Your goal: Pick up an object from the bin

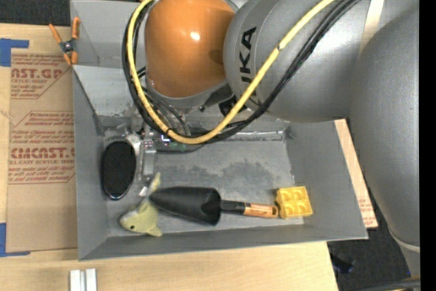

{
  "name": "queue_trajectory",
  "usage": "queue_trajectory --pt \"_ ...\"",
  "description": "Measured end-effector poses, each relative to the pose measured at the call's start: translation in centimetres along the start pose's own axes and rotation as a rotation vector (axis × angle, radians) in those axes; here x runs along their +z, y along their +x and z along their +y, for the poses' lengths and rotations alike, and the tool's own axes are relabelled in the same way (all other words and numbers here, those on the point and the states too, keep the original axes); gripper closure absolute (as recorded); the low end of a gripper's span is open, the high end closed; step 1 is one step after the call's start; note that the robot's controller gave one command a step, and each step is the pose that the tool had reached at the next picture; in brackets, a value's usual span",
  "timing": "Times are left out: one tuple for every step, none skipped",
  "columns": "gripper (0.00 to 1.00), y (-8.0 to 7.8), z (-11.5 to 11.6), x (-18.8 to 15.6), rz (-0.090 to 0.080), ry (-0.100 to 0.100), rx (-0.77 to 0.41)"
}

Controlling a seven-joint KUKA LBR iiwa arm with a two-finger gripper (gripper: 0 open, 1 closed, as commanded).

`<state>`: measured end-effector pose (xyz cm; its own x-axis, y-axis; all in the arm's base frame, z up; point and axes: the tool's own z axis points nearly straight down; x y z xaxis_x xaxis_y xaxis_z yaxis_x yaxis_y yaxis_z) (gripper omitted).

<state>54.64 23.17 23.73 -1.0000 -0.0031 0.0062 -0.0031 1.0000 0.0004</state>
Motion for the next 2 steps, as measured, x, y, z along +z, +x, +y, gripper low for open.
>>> queue_trajectory --pt "0.0 -0.2 -0.1 -0.4 -0.008 -0.001 0.002" --pt "0.0 -0.3 0.5 8.3 -0.009 0.0 -0.277"
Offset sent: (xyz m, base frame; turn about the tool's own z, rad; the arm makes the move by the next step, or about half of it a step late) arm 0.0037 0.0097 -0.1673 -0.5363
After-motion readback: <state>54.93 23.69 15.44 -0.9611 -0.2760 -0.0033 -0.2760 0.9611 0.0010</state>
